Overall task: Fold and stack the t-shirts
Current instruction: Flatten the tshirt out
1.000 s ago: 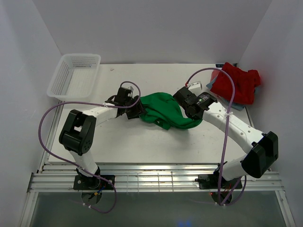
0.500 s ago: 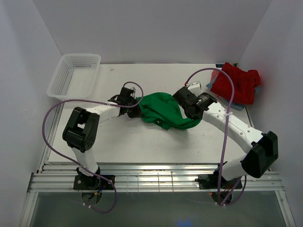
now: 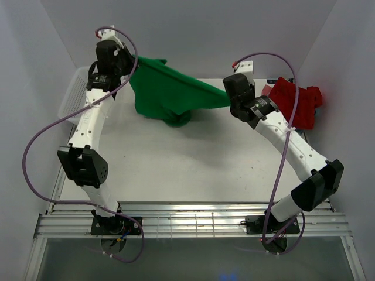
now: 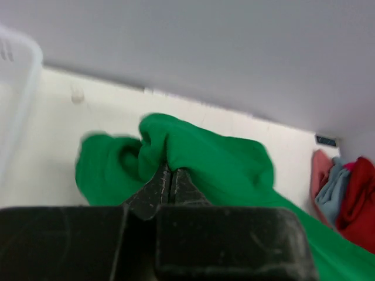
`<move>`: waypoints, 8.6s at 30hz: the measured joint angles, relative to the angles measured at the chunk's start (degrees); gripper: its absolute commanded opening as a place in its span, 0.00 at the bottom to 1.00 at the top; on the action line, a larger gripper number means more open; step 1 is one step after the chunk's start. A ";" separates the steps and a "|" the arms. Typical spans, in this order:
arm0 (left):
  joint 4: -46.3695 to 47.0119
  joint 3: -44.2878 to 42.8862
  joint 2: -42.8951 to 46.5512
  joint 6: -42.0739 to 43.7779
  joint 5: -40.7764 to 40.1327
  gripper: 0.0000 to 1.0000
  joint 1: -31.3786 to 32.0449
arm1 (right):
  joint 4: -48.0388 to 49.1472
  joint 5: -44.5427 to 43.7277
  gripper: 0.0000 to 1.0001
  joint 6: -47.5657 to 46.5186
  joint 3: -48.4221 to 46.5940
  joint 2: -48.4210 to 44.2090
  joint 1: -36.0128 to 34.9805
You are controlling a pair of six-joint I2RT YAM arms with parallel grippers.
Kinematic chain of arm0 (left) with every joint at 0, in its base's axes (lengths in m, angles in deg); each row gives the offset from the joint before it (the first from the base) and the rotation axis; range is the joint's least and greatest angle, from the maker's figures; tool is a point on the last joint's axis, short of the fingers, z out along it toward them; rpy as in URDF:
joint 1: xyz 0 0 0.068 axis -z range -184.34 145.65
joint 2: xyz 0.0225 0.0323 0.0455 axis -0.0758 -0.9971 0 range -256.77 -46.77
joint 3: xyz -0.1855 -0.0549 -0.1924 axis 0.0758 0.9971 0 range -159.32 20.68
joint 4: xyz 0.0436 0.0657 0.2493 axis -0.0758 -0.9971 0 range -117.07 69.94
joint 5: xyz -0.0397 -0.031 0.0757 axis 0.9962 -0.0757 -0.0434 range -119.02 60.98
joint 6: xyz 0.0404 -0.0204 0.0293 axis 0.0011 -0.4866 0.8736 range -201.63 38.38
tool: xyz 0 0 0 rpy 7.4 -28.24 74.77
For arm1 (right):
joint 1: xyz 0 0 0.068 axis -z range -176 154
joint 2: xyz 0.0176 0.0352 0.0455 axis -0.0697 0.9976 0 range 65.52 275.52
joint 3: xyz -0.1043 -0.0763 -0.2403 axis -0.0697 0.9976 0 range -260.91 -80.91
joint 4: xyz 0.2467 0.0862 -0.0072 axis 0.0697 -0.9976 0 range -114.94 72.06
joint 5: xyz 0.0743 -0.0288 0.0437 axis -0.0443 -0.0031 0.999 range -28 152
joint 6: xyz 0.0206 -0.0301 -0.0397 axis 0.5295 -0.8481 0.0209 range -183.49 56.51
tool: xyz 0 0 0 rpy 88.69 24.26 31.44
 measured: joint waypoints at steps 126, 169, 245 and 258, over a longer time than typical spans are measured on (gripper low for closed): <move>15.15 28.74 -8.96 2.25 -15.80 0.00 12.09 | 9.57 35.69 0.08 -2.71 4.42 21.94 15.58; 26.80 31.01 0.28 -6.21 0.76 0.00 6.51 | 9.53 36.04 0.08 -2.93 -0.85 34.84 23.69; -1.18 -4.07 -32.37 1.31 -11.63 0.00 -0.98 | 8.11 38.88 0.43 -0.98 -3.69 30.58 23.23; 3.26 -1.57 -13.64 1.79 -5.16 0.61 0.81 | 14.99 56.98 0.50 0.92 -6.01 18.95 4.33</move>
